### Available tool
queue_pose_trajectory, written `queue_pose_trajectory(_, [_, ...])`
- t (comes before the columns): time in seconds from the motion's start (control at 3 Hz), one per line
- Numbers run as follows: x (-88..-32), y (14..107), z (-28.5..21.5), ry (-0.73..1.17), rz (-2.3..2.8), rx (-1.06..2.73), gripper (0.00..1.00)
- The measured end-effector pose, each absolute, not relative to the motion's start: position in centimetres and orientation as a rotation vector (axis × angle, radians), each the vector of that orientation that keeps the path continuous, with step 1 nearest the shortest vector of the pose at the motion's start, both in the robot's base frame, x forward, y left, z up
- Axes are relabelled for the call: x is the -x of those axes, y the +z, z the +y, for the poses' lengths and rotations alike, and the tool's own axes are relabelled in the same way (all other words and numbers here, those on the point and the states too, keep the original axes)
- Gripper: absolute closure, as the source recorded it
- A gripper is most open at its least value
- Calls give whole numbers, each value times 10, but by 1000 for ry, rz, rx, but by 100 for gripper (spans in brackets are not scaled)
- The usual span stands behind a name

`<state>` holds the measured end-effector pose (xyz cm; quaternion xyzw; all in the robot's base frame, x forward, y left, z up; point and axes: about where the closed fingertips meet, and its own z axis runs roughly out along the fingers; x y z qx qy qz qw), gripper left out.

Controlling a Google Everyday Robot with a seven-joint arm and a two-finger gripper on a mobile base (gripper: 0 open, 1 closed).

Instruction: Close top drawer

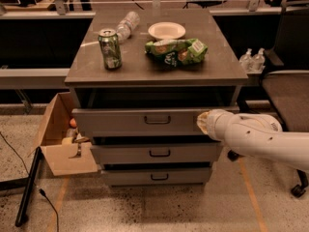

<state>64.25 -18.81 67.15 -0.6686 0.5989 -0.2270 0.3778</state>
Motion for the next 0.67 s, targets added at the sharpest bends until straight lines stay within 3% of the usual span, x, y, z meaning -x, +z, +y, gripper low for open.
queue_pose_trajectory(0.67, [-666,666,-165,-559,1520,1737,100])
